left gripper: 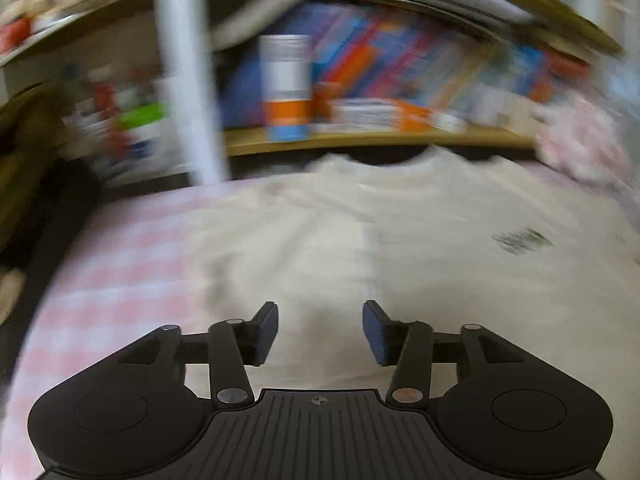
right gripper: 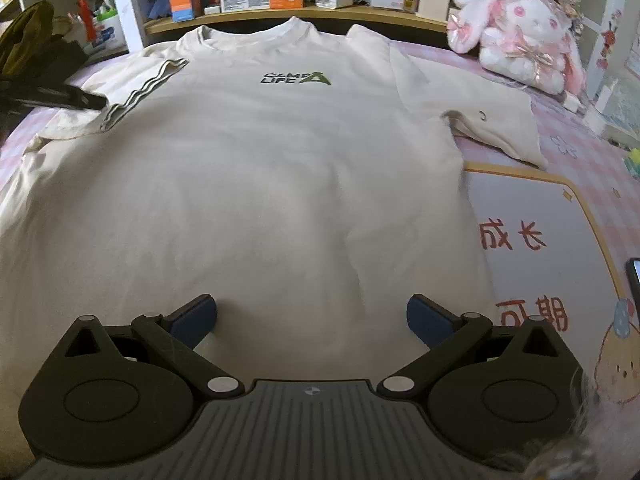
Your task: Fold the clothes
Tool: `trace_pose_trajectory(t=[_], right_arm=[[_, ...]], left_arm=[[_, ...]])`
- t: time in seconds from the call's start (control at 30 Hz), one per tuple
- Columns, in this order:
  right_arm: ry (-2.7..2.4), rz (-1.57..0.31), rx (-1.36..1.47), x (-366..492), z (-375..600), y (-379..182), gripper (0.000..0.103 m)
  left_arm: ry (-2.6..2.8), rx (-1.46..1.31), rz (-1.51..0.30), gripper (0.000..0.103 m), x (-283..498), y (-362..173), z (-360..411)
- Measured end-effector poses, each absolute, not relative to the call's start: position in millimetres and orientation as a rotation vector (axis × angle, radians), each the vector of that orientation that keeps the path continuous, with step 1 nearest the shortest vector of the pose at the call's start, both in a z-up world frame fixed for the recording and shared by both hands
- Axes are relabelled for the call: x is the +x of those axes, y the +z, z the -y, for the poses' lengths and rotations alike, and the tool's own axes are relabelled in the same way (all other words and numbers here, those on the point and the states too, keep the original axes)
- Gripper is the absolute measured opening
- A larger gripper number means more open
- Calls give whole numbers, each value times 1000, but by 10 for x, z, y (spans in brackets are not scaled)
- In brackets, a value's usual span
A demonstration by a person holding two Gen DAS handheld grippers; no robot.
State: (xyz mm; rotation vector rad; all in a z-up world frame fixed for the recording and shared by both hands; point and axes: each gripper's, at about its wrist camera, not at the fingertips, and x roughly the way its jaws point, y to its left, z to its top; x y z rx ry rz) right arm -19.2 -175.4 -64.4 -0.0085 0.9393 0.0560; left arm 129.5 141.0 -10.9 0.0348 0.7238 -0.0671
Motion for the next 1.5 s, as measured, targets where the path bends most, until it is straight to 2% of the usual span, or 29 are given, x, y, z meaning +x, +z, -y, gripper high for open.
trace_pose_trajectory(t=[0.17,0.4,0.47,0.7,0.77,1.0,1.13,1.5], right_arm=[[-16,-912,19,-247,1923,-609,101],[-76,-879,35,-233,2222,-570,101],[-70,-877,30,-224,2264,-575,101],[-57,-868,17,-223,2329,-584,101],[-64,-864,25,-245,2337,-571,101],[-121,-843,72,-380,2259,-494,101],[-129,-832,89,-493,2162,-419,101],[-171,-837,77,-801,1943,-301,101]], left_arm=[[95,-55,-767,48,1120,-147,-1794],[147,-89,-787,49,671,-174,-1704],[150,-99,-785,54,532,-186,-1576],[91,-71,-788,63,263,-211,-1134],[59,-55,-795,69,226,-212,-1036],[-69,-6,-821,78,85,-229,-697],[-168,8,-821,87,-21,-237,-537],[-294,34,-813,88,-119,-304,-365]])
